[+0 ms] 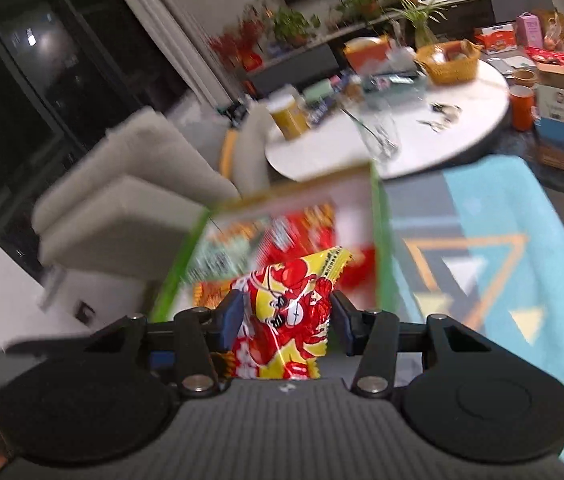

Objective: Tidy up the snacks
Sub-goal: 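Carry the crayfish bag with both tools into the green box and release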

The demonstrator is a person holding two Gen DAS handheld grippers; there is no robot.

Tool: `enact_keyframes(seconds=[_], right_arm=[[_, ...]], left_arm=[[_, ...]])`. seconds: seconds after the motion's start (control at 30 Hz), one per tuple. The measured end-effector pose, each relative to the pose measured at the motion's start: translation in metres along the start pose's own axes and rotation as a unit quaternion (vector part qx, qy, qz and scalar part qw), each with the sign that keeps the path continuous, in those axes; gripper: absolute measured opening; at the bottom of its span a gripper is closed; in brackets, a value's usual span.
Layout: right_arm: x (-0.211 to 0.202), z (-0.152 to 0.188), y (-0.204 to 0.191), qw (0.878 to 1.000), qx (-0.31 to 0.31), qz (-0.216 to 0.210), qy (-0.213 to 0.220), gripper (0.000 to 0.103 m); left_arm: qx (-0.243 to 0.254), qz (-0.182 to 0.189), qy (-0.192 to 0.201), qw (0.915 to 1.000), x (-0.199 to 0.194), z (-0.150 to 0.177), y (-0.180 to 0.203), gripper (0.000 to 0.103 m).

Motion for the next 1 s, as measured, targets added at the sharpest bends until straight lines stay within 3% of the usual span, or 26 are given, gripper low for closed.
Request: enact_keyframes(seconds=[0.3, 0.63, 0.77, 0.83, 1.0], right_arm=[[0.067, -0.03, -0.005, 1.0, -0.003, -0.006, 0.003, 0.064], [0.116, -0.031, 0.031, 0.999, 0.044, 0.014, -0.001, 0.064], [0.132, -0.022, 0.038, 0.999, 0.027, 0.04, -0.023, 0.064], [0.132, -0.019, 0.035, 0.998, -0.002, 0.055, -0.014, 0.064], [0.125, -0.017, 0.023, 0.995, -0.057, 0.08, 0.002, 0.065]], left_arm=[[-0.033, -0.045, -0.007, 0.9984, 0.05, -0.039, -0.047, 0.035], [-0.032, -0.05, -0.014, 0.9981, 0.122, -0.053, -0.072, 0.035], [-0.017, -0.061, -0.026, 0.9977, 0.141, -0.047, -0.076, 0.034], [-0.016, -0.066, -0.024, 0.9974, 0.143, -0.044, -0.079, 0.045], [-0.008, -0.08, -0.02, 0.9966, 0.136, -0.044, -0.081, 0.046]])
Point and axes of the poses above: each gripper's, at about its wrist camera, not at the fingertips, and x roughly the way its jaws point, y to its right, z to its underside, the point moved 3 cm from there along x, roughly the way its jaws point, and after that the axes turned 7 degrees about y, right-handed, at the moved point
